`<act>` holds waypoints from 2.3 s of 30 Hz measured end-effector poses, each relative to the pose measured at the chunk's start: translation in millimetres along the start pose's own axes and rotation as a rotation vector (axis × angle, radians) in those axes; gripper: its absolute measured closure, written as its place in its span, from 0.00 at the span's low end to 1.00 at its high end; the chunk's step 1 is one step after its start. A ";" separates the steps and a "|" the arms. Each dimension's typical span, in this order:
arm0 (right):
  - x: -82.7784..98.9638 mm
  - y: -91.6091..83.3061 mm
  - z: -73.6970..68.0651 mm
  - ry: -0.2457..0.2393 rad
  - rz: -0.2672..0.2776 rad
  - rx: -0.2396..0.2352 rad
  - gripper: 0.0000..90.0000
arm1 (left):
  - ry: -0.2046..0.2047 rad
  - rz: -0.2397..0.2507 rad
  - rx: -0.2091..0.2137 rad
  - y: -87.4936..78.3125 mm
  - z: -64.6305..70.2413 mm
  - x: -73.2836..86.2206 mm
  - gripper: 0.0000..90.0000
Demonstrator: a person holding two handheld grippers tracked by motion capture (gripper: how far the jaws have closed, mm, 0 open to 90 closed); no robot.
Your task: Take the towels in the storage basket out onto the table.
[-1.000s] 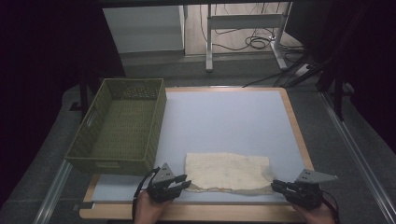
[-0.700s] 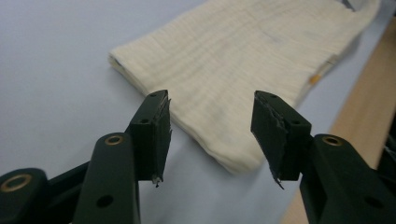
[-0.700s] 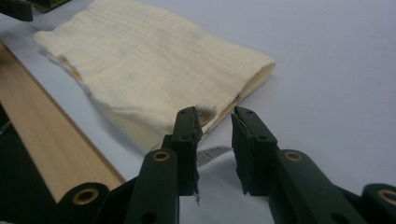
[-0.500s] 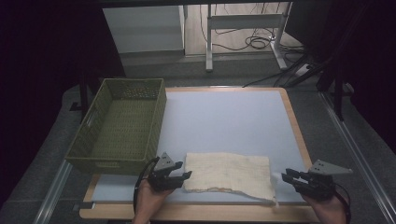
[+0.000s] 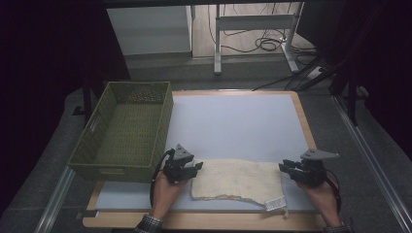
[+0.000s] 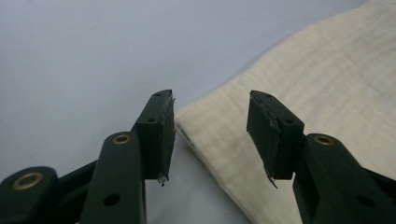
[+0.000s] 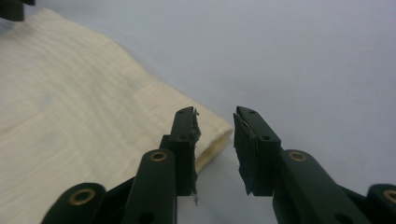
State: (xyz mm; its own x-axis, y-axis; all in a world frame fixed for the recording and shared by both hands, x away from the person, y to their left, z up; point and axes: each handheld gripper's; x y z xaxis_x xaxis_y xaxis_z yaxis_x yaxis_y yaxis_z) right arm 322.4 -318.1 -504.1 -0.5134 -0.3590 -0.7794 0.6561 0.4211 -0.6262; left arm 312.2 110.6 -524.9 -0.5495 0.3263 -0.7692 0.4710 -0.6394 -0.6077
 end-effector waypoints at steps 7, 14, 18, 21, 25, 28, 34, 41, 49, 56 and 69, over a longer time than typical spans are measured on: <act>-1.6 26.4 -3.5 -0.057 -0.078 0.005 0.98 | -0.021 -0.003 -0.003 5.2 -5.8 2.2 0.56; -15.2 24.4 5.1 -0.043 -0.040 0.075 1.00 | -0.018 0.002 -0.014 5.6 -6.0 0.1 0.56; -13.9 21.1 6.3 -0.023 -0.035 0.028 0.84 | -0.022 0.006 -0.018 4.6 -7.6 0.3 0.57; -8.9 19.9 1.5 -0.016 -0.041 -0.009 0.74 | -0.027 0.005 -0.021 6.3 -9.9 -0.2 0.58; -3.1 30.2 -4.8 -0.044 -0.080 0.002 0.81 | -0.026 0.002 -0.021 7.8 -9.6 0.2 0.58; -5.1 32.1 -4.5 -0.043 -0.073 0.012 0.98 | -0.028 0.005 -0.020 7.3 -10.1 0.5 0.58; -17.7 33.3 4.8 -0.059 -0.044 0.090 0.98 | -0.022 0.014 -0.021 6.4 -9.3 -2.5 0.58; -12.2 31.3 1.7 -0.016 -0.061 0.051 0.78 | -0.035 -0.023 -0.022 17.8 -16.4 -7.2 0.60; -16.4 43.9 0.6 -0.051 -0.090 0.060 0.99 | -0.010 -0.048 0.013 21.0 -14.6 -1.7 0.94; -38.4 67.7 7.8 -0.064 -0.076 0.084 0.99 | -0.006 -0.028 0.007 6.1 -7.2 2.8 0.96; -45.7 72.2 10.4 -0.017 -0.079 0.035 0.91 | -0.002 -0.033 -0.018 12.2 -13.6 7.8 0.73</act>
State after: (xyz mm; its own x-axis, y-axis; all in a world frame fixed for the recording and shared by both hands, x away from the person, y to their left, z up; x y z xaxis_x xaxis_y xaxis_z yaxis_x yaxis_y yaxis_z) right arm 399.0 -280.0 -513.5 -0.5552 -0.4043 -0.7268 0.6327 0.3619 -0.6846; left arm 323.1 114.7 -541.0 -0.5659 0.3455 -0.7486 0.4654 -0.6156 -0.6359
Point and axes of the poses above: each handheld gripper's, and its own axes: y roughly forward along the jaws, x roughly out of its underside, z roughly to its right, and after that the axes turned 9 degrees about x, right-handed
